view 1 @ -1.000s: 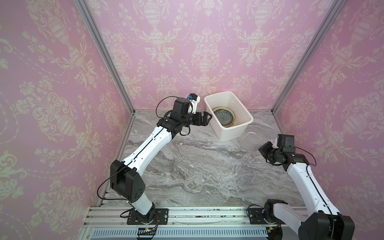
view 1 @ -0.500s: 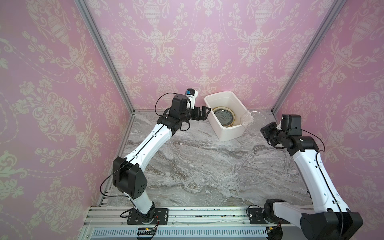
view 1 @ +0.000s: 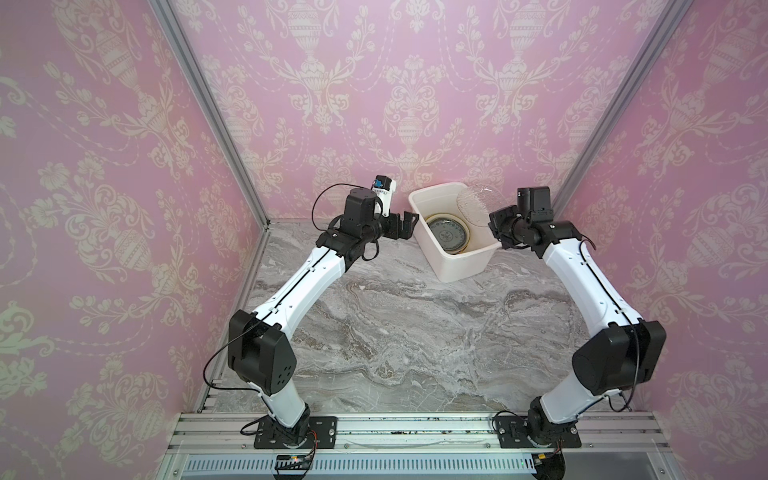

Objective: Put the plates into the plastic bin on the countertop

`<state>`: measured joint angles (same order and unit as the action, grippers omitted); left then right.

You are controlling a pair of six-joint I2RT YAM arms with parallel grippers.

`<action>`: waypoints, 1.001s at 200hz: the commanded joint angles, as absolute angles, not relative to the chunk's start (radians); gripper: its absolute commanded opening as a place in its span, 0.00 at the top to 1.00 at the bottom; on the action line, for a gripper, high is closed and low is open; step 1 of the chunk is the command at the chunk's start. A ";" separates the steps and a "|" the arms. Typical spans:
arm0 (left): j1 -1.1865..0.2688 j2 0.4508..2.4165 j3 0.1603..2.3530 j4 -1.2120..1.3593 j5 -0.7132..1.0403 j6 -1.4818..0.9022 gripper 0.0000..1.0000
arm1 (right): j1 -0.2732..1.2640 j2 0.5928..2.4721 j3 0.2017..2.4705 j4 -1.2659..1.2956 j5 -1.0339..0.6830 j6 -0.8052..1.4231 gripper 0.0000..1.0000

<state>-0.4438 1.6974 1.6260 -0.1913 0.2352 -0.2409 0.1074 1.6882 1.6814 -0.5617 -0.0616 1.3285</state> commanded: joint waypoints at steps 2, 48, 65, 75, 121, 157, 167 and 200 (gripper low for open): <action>-0.421 1.719 1.623 -0.166 0.206 -0.222 0.01 | 0.121 1.805 1.800 -0.549 -0.050 1.366 1.00; -0.382 1.794 1.703 -0.177 0.216 -0.231 0.01 | 0.140 2.040 2.021 -0.577 -0.073 1.381 1.00; -0.369 1.827 1.745 -0.189 0.222 -0.230 0.01 | 0.145 2.104 2.069 -0.578 -0.084 1.404 1.00; -0.364 1.848 1.771 -0.203 0.225 -0.229 0.01 | 0.149 2.136 2.093 -0.580 -0.089 1.414 1.00; -0.348 1.917 1.858 -0.259 0.242 -0.228 0.01 | 0.162 2.216 2.089 -0.586 -0.094 1.470 1.00; -0.346 1.933 1.873 -0.271 0.247 -0.230 0.01 | 0.166 2.262 2.096 -0.607 -0.094 1.464 1.00; -0.346 1.939 1.881 -0.277 0.247 -0.231 0.01 | 0.166 2.272 2.095 -0.611 -0.092 1.459 1.00; -0.343 1.967 1.923 -0.304 0.252 -0.222 0.01 | 0.166 2.317 2.135 -0.638 -0.102 1.437 1.00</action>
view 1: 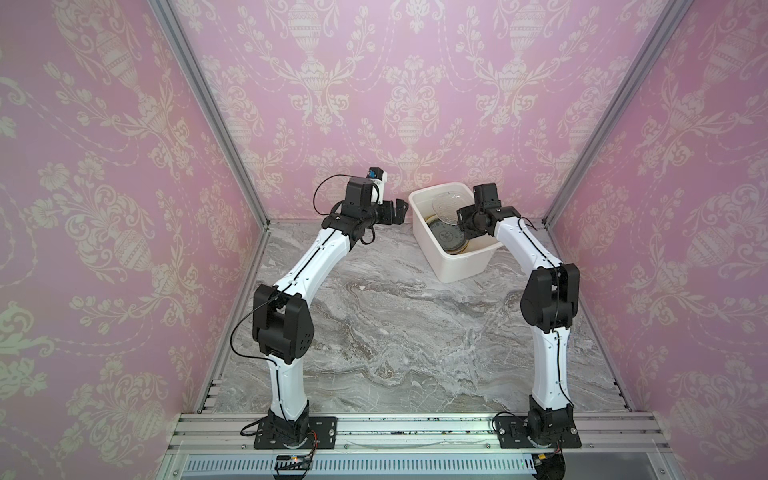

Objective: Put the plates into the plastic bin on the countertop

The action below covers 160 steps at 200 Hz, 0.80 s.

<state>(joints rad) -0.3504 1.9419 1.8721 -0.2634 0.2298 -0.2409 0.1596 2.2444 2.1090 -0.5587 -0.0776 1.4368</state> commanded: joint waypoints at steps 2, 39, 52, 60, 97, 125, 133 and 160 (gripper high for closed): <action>-0.342 1.968 1.926 -0.307 0.252 -0.221 0.01 | 0.166 2.321 2.140 -0.639 -0.103 1.434 1.00; -0.341 1.982 1.948 -0.321 0.255 -0.222 0.01 | 0.178 2.358 2.198 -0.674 -0.121 1.451 1.00; -0.341 1.981 1.948 -0.323 0.255 -0.221 0.01 | 0.187 2.344 2.187 -0.681 -0.123 1.474 1.00; -0.341 1.981 1.948 -0.324 0.255 -0.221 0.01 | 0.194 2.328 2.171 -0.685 -0.112 1.484 1.00; -0.337 1.981 1.942 -0.327 0.266 -0.219 0.01 | 0.215 2.262 2.085 -0.673 -0.082 1.507 1.00; -0.335 1.977 1.935 -0.327 0.282 -0.214 0.01 | 0.221 2.237 2.047 -0.667 -0.069 1.504 1.00; -0.334 1.976 1.929 -0.323 0.284 -0.215 0.01 | 0.220 2.234 2.038 -0.668 -0.066 1.503 1.00; -0.324 1.967 1.911 -0.308 0.291 -0.226 0.01 | 0.219 2.244 2.032 -0.649 -0.066 1.505 1.00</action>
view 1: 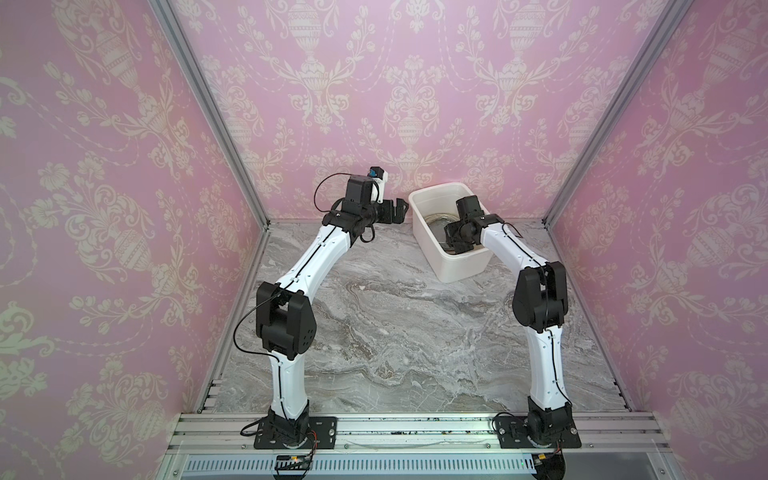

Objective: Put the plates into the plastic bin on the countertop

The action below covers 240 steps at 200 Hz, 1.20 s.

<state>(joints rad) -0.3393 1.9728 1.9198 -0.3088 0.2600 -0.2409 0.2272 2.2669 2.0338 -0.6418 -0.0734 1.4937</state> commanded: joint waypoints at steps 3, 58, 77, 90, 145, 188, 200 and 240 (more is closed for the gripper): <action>-0.324 1.967 1.910 -0.308 0.292 -0.226 0.01 | 0.219 2.248 2.036 -0.650 -0.066 1.505 1.00; -0.310 1.962 1.909 -0.310 0.288 -0.224 0.01 | 0.218 2.314 2.123 -0.685 -0.067 1.490 0.93; -0.309 1.962 1.911 -0.312 0.283 -0.224 0.01 | 0.215 2.322 2.135 -0.693 -0.065 1.485 0.87; -0.309 1.963 1.913 -0.311 0.282 -0.225 0.01 | 0.213 2.318 2.137 -0.698 -0.059 1.484 0.83; -0.305 1.967 1.926 -0.312 0.272 -0.229 0.01 | 0.206 2.284 2.114 -0.703 -0.037 1.470 0.74; -0.304 1.939 1.903 -0.288 0.247 -0.232 0.01 | 0.206 2.209 2.082 -0.707 0.013 1.416 0.57; -0.305 1.928 1.890 -0.278 0.241 -0.234 0.01 | 0.204 2.185 2.068 -0.699 0.019 1.405 0.56; -0.304 1.850 1.798 -0.212 0.169 -0.253 0.01 | 0.205 2.096 2.028 -0.667 0.048 1.325 0.53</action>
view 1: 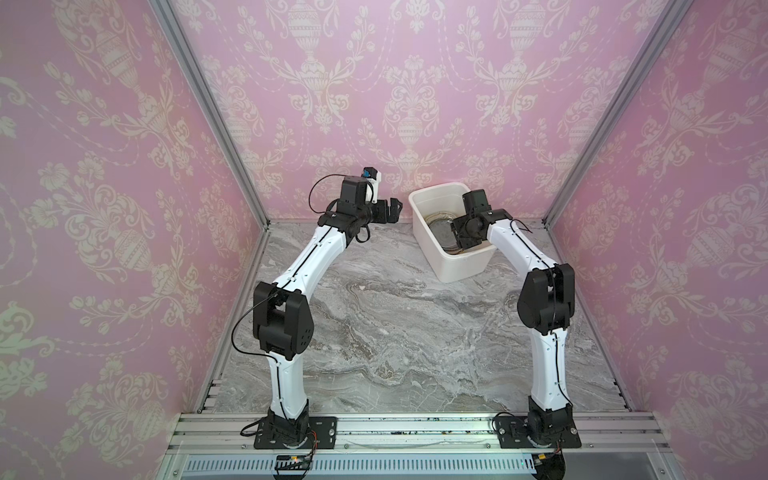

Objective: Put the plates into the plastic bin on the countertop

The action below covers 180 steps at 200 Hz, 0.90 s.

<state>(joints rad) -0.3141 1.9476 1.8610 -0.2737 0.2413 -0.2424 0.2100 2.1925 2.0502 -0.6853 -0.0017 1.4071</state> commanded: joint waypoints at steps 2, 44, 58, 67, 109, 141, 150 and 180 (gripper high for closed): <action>-0.304 1.843 1.789 -0.206 0.160 -0.253 0.01 | 0.204 2.091 2.027 -0.665 0.049 1.317 0.53; -0.306 1.654 1.496 0.031 -0.131 -0.251 0.01 | 0.204 1.932 1.901 -0.437 -0.030 0.978 0.46; -0.303 1.597 1.407 0.060 -0.219 -0.222 0.01 | 0.204 1.850 1.811 -0.359 -0.060 0.822 0.43; -0.300 1.567 1.371 0.040 -0.276 -0.203 0.01 | 0.203 1.771 1.721 -0.297 -0.067 0.718 0.42; -0.215 1.399 1.141 -0.031 -0.473 -0.293 0.01 | 0.188 1.419 1.291 -0.101 0.009 0.346 0.34; -0.092 1.239 0.941 -0.094 -0.572 -0.464 0.01 | 0.142 1.166 0.945 0.029 0.074 0.216 0.37; -0.067 1.198 0.887 -0.110 -0.597 -0.474 0.01 | 0.118 1.111 0.879 0.025 0.090 0.207 0.37; -0.019 1.103 0.744 -0.115 -0.675 -0.405 0.01 | 0.054 0.972 0.682 0.050 0.109 0.140 0.35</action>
<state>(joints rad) -0.0414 1.1683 0.8307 -0.0891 -0.5617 -0.4103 0.0875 1.0554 0.8028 -0.0269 0.0650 0.2668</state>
